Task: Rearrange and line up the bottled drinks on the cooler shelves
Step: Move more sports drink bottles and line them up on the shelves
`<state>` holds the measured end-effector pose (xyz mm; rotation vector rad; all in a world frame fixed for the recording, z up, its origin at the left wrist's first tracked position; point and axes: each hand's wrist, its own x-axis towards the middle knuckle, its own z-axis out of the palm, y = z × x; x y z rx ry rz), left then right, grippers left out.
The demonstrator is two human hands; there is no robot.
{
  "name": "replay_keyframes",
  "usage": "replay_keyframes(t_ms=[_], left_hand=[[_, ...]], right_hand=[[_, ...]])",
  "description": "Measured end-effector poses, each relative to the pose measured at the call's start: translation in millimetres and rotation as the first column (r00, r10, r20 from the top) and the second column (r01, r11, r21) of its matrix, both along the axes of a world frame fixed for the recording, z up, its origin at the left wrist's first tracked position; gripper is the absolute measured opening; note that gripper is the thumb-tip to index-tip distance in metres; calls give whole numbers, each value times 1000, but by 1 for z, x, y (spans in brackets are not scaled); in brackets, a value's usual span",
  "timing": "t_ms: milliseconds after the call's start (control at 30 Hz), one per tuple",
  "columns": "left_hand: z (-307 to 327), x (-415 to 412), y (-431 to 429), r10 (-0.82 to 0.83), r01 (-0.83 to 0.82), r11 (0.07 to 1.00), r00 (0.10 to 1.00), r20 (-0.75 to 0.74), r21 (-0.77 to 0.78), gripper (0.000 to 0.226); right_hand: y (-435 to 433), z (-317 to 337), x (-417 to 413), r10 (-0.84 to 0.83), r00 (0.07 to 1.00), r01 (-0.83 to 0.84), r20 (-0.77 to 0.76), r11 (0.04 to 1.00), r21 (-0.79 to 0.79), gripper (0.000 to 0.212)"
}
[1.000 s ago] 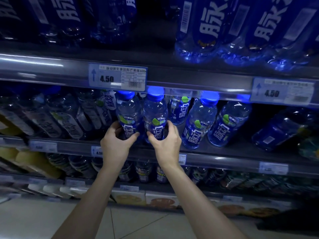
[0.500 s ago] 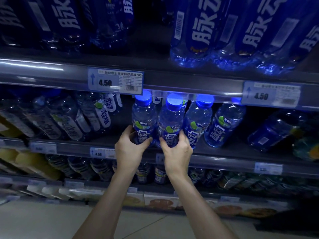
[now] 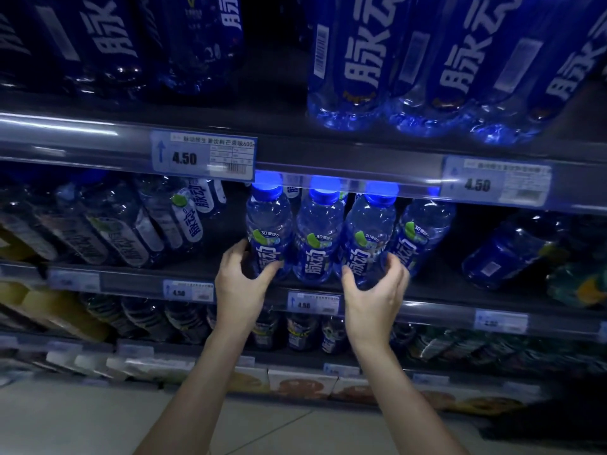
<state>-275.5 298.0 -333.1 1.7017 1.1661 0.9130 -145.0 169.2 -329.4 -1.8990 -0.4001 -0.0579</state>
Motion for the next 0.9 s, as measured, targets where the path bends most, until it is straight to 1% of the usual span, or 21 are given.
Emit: replay_keyframes(t_ms=[100, 233, 367, 467, 600, 700, 767, 800, 833, 900], left_hand=[[1, -1, 3, -15, 15, 999, 1000, 1, -47, 57], [7, 0, 7, -5, 4, 999, 1000, -17, -46, 49], [10, -1, 5, -8, 6, 999, 999, -31, -51, 49], [10, 0, 2, -6, 4, 999, 1000, -27, -52, 49], [12, -1, 1, -18, 16, 997, 999, -27, -69, 50], [12, 0, -5, -33, 30, 996, 999, -42, -82, 55], [10, 1, -18, 19, -23, 997, 998, -52, -78, 58], [8, 2, -27, 55, -59, 996, 997, -59, -74, 59], [7, 3, -37, 82, -87, 994, 994, -68, -69, 58], [3, 5, -61, 83, -87, 995, 994, -70, -52, 49]], right_hand=[[4, -4, 14, 60, 998, -60, -31, 998, -23, 76], [3, -9, 26, 100, 990, -103, -95, 995, -18, 83], [-2, -11, 30, 91, 994, -95, -62, 993, -64, 85], [-4, -10, 29, 107, 993, -110, -40, 992, -64, 86], [-5, -7, 31, 142, 989, -145, -45, 987, -71, 84], [-8, -5, 33, 194, 979, -199, -65, 977, -77, 84], [-13, -4, 33, 223, 974, -226, -50, 971, -79, 79], [-17, -5, 33, 221, 975, -223, -36, 973, -65, 74], [-21, -5, 34, 208, 978, -209, -25, 978, -31, 65], [-34, -6, 40, 151, 988, -151, 19, 988, 43, 44]])
